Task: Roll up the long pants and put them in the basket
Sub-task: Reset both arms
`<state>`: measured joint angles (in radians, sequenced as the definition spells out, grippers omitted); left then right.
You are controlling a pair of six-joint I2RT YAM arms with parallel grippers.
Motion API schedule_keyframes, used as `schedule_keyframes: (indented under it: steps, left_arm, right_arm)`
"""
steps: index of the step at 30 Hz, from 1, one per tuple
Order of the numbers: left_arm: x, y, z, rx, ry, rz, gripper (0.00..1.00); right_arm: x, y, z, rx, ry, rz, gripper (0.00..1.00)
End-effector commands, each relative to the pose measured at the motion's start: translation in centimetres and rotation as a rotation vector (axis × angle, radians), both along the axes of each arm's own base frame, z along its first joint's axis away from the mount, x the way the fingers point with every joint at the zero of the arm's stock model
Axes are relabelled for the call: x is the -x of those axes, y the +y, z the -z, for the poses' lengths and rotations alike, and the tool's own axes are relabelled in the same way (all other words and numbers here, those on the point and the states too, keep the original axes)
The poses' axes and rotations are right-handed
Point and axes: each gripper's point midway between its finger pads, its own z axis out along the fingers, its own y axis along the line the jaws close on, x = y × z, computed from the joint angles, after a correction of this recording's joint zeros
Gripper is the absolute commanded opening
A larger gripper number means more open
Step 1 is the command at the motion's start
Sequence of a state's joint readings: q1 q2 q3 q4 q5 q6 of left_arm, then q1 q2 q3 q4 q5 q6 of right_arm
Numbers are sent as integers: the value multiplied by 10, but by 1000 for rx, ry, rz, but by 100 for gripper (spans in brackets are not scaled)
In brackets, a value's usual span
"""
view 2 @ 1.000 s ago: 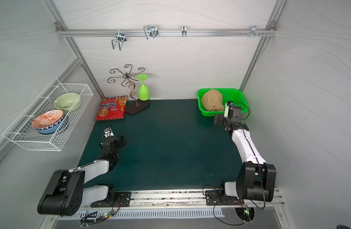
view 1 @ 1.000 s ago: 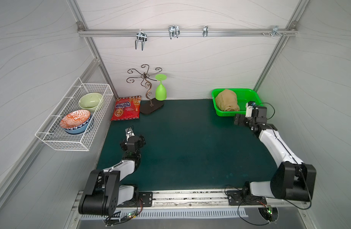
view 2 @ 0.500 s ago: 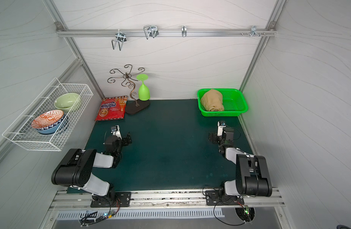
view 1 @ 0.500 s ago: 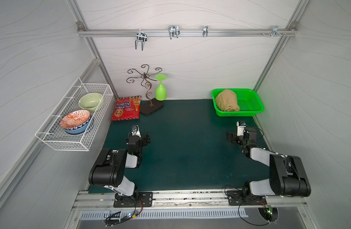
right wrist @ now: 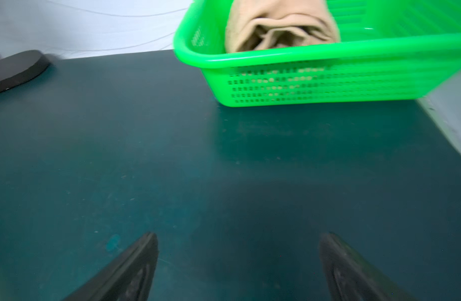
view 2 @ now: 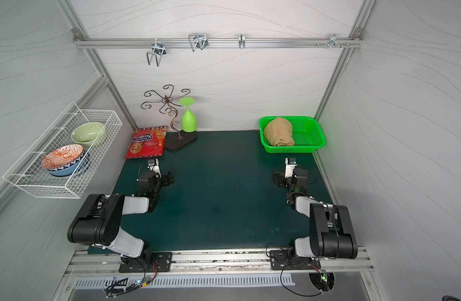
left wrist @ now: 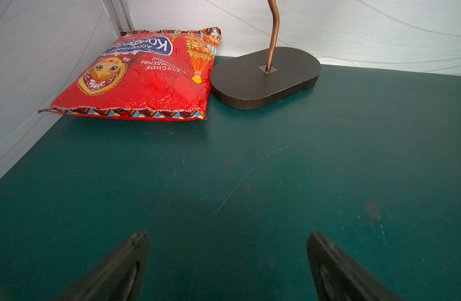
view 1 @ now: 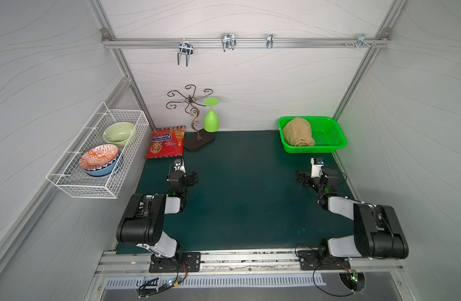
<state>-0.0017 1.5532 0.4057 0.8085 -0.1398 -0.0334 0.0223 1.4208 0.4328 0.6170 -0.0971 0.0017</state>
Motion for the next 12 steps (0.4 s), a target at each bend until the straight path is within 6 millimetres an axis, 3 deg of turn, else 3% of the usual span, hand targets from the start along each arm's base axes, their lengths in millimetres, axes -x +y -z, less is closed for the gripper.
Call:
schedule_keyframes:
  steps: [1, 3, 12]
  left_arm:
    - [-7, 1, -12, -2, -42, 6, 99]
    - [-7, 1, -12, -2, -42, 7, 99]
    - [-7, 1, -12, -1, -43, 7, 99]
  right_arm:
    - [-14, 13, 4, -3, -63, -42, 99]
    - [-19, 18, 13, 7, -8, -62, 99]
    - [-18, 11, 16, 32, -19, -8, 99]
